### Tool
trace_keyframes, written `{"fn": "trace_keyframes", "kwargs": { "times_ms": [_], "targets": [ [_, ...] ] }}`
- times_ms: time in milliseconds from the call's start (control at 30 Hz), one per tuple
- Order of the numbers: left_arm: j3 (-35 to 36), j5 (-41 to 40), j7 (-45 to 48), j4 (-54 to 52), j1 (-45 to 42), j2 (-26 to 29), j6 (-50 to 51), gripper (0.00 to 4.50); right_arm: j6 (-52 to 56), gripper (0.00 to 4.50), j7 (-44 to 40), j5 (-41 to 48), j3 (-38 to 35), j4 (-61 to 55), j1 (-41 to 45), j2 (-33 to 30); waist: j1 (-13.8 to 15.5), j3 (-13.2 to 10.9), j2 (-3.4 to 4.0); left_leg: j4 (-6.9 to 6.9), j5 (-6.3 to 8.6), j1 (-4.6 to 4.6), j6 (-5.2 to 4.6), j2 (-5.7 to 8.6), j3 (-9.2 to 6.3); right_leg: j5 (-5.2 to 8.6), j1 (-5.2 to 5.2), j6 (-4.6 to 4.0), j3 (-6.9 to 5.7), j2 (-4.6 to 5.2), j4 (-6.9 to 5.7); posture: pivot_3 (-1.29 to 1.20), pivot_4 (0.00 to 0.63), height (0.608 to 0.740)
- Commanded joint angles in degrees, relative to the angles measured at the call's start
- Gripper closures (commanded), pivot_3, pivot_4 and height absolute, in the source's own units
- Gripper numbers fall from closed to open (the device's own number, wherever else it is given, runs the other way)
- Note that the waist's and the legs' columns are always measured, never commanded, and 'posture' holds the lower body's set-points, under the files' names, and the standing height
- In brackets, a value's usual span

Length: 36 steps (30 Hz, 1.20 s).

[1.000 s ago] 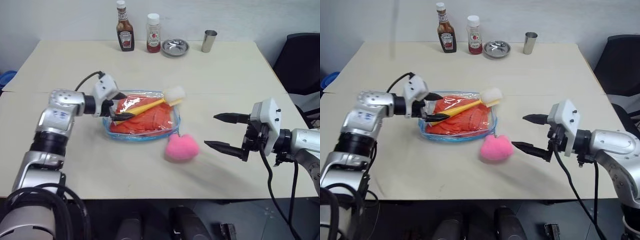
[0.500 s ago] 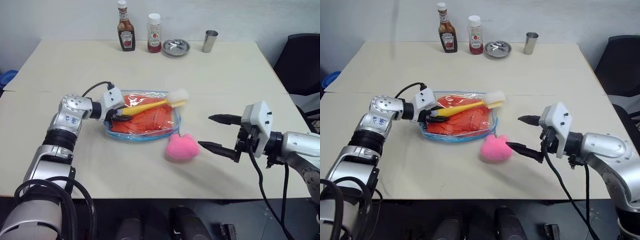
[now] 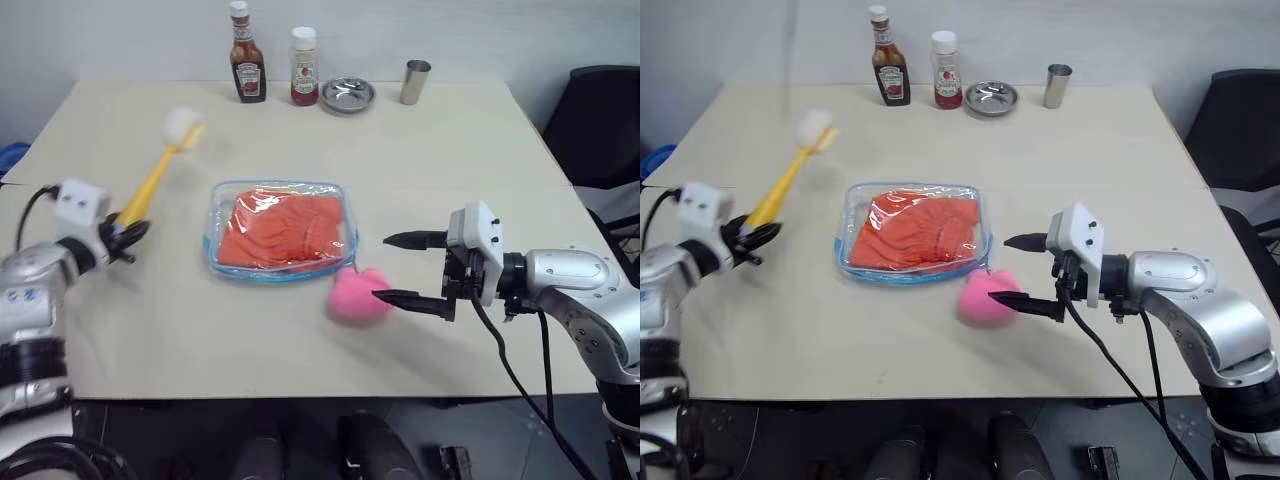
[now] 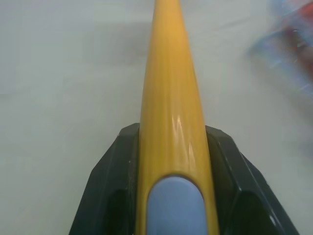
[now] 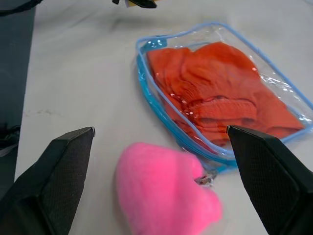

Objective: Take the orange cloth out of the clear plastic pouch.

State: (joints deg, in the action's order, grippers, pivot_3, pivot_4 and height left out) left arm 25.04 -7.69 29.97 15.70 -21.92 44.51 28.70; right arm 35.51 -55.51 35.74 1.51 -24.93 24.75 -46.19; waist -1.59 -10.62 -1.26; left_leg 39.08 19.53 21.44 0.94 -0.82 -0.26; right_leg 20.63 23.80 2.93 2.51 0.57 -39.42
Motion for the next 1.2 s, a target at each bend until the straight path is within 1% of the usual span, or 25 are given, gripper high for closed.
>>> {"fn": "trace_keyframes", "kwargs": {
  "times_ms": [33,167,233,300,400,467,500,600,667,700,733,800,867,900,1000,1067,1100,1200],
  "targets": [
    [5.5,0.4,-6.2,-5.4,4.5,0.1,1.9,3.10,-1.8,0.00,-1.6,-0.5,1.0,1.1,2.2,1.5,0.4,0.0,-0.05,0.02,0.00,0.00,0.00,0.03,-0.04,0.00,-0.02,0.00,-0.06,0.05,0.05,0.00,0.150,0.740],
    [6.9,-0.2,-9.5,-7.2,8.6,-1.4,3.3,3.10,-2.1,0.00,-3.0,-1.3,2.2,2.8,3.9,2.6,1.5,0.0,-0.09,0.03,0.05,0.00,-0.07,0.07,-0.20,0.00,-0.16,0.00,-0.24,0.13,0.29,0.00,0.150,0.740],
    [8.0,-1.0,-10.4,-8.3,10.2,-2.3,4.5,2.37,-2.2,0.00,-3.8,-1.7,2.5,3.6,4.6,2.8,1.5,0.0,-0.09,0.03,0.05,0.01,-0.06,0.09,-0.26,0.00,-0.18,0.00,-0.30,0.15,0.32,0.00,0.150,0.740],
    [9.0,-1.7,-10.6,-10.3,11.9,-2.6,4.9,1.81,-2.4,0.00,-4.4,-2.1,2.5,4.2,5.1,2.8,1.4,0.1,-0.13,0.02,0.06,0.02,-0.05,0.09,-0.30,0.00,-0.19,0.00,-0.35,0.15,0.34,0.00,0.150,0.740],
    [10.6,-2.4,-10.3,-13.6,14.8,-1.6,7.5,0.89,-2.6,0.00,-5.0,-2.5,2.0,4.8,5.1,2.3,1.3,0.1,-0.15,0.00,0.06,0.02,-0.04,0.08,-0.34,0.00,-0.18,0.00,-0.39,0.14,0.35,0.00,0.150,0.740],
    [12.5,-3.6,-9.1,-15.2,15.8,-0.1,9.8,0.26,-2.3,0.00,-4.9,-2.4,1.2,4.5,4.6,2.0,1.1,0.1,-0.15,-0.02,0.06,0.02,-0.04,0.06,-0.34,0.00,-0.17,0.00,-0.38,0.11,0.33,0.00,0.150,0.740],
    [13.4,-4.5,-8.2,-16.4,16.1,0.9,11.2,0.01,-2.1,0.00,-4.7,-2.4,0.8,4.2,4.1,1.8,1.0,0.1,-0.15,-0.03,0.06,0.02,-0.04,0.06,-0.35,0.00,-0.18,0.00,-0.39,0.11,0.33,0.00,0.150,0.740],
    [15.5,-10.1,-2.9,-21.1,14.9,4.0,14.7,0.01,-1.7,0.00,-4.1,-2.3,-0.6,3.3,2.2,1.0,1.0,0.1,-0.15,-0.05,0.06,0.03,-0.03,0.06,-0.43,0.00,-0.20,-0.01,-0.45,0.12,0.35,0.00,0.150,0.740],
    [14.1,-16.4,5.7,-27.6,13.4,7.1,13.4,0.01,-1.4,0.00,-3.5,-2.0,-1.9,2.4,0.4,0.4,1.4,0.1,-0.15,-0.05,0.06,0.03,-0.03,0.06,-0.45,0.00,-0.25,-0.01,-0.46,0.13,0.41,0.00,0.150,0.740],
    [13.5,-18.5,8.6,-29.7,13.0,8.1,12.8,0.01,-1.2,0.00,-3.3,-1.9,-2.4,2.1,-0.2,0.3,1.6,0.1,-0.15,-0.04,0.06,0.03,-0.01,0.07,-0.50,0.00,-0.29,-0.01,-0.51,0.15,0.47,0.00,0.150,0.740],
    [11.5,-21.0,11.5,-32.6,12.1,9.3,12.9,0.01,-1.1,0.00,-3.1,-1.7,-3.0,1.5,-1.1,0.1,1.7,0.1,-0.15,-0.04,0.02,0.04,0.06,0.10,-0.56,0.00,-0.35,-0.01,-0.58,0.21,0.51,0.00,0.150,0.740],
    [4.6,-22.6,16.3,-36.2,9.5,11.2,11.5,0.01,-1.0,0.00,-2.8,-1.6,-3.8,0.4,-2.4,-0.2,1.7,0.1,-0.12,-0.04,0.00,0.03,0.09,0.16,-0.59,0.00,-0.40,-0.01,-0.61,0.27,0.58,0.00,0.150,0.740],
    [-5.8,-19.1,21.9,-36.5,7.3,13.0,5.6,0.01,-0.7,0.00,-1.8,-1.7,-4.5,-0.6,-3.5,-0.3,1.4,0.1,-0.01,-0.09,-0.02,0.01,0.13,0.21,-0.57,0.00,-0.43,-0.01,-0.57,0.29,0.60,0.00,0.150,0.740],
    [-9.4,-17.3,23.8,-35.8,6.5,13.5,3.0,0.01,-0.6,0.00,-1.4,-1.8,-4.7,-0.9,-3.8,-0.3,1.3,0.1,0.06,-0.10,-0.02,-0.02,0.14,0.22,-0.56,0.00,-0.44,-0.01,-0.56,0.28,0.59,0.00,0.150,0.740],
    [-24.1,-5.9,28.2,-28.7,0.5,13.2,-9.8,0.01,0.3,0.00,0.5,-1.2,-5.9,-2.7,-4.7,0.0,0.2,0.1,0.10,-0.17,-0.04,-0.05,0.15,0.15,-0.49,0.00,-0.36,-0.01,-0.47,0.09,0.50,0.00,0.150,0.740],
    [-30.2,-0.3,30.4,-22.4,-2.9,12.3,-17.5,0.01,0.8,0.00,1.6,-1.0,-6.6,-3.8,-5.6,0.1,-0.2,0.1,0.10,-0.19,-0.02,-0.03,0.12,0.08,-0.48,0.00,-0.29,-0.01,-0.46,-0.03,0.45,0.00,0.150,0.740],
    [-32.6,1.9,31.2,-18.6,-5.0,11.4,-21.1,0.01,1.0,0.00,2.3,-1.1,-6.9,-4.5,-6.4,0.1,-0.3,0.1,0.11,-0.21,-0.02,-0.03,0.12,0.07,-0.46,0.00,-0.28,-0.01,-0.43,-0.06,0.42,0.00,0.150,0.740],
    [-36.6,6.4,31.6,-9.4,-11.5,8.1,-28.5,0.01,1.5,0.00,3.5,-0.9,-8.0,-7.0,-8.9,-0.3,0.0,0.0,0.10,-0.20,-0.02,-0.02,0.09,0.05,-0.43,0.00,-0.23,-0.01,-0.41,-0.09,0.38,0.00,0.150,0.740]
  ]
}}
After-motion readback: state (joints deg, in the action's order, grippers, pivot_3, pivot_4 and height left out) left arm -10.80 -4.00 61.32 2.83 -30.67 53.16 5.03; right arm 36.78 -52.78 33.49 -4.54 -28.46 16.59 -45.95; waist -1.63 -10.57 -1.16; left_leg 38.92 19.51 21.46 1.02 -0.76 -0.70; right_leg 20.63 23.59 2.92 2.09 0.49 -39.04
